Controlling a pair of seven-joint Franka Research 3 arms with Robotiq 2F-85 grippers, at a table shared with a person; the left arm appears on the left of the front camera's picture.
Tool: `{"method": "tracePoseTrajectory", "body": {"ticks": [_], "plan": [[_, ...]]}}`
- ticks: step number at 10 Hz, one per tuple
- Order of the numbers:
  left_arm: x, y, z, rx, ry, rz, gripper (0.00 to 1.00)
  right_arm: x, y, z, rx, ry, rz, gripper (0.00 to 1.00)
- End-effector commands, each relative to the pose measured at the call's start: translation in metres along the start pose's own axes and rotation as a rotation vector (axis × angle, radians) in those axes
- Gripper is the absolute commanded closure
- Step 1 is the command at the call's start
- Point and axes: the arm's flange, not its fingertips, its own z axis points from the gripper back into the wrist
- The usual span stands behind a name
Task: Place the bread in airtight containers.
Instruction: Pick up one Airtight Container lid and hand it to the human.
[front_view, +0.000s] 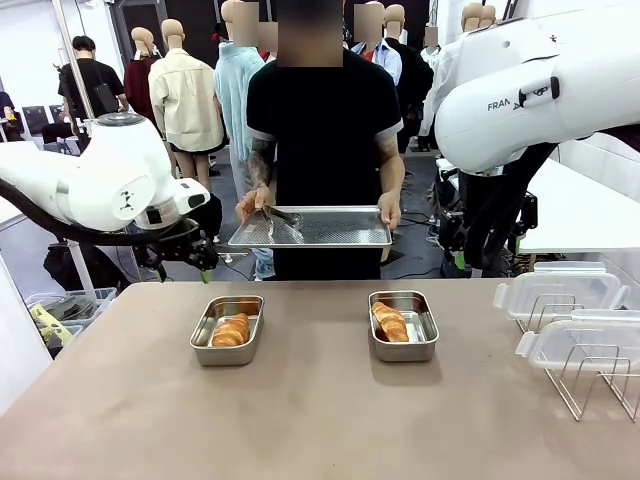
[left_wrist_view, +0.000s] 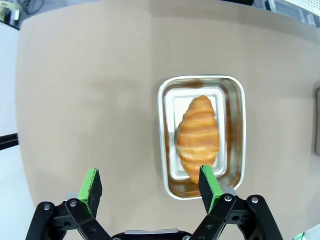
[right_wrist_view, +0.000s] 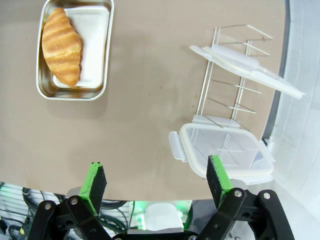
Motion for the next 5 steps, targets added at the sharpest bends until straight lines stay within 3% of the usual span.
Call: {"method": "tracePoseTrajectory", "body": {"ticks": [1, 5], "plan": [[-0.007, 0.02, 0.016, 0.018, -0.028, 0.016, 0.0, 0.0, 0.0, -0.002, 0.009, -0.008, -0.004, 0.0], [0.003, 0.067, 0.026, -0.022, 0.007, 0.021, 0.0, 0.0, 0.0, -0.002, 0.009, -0.008, -0.004, 0.0]]}}
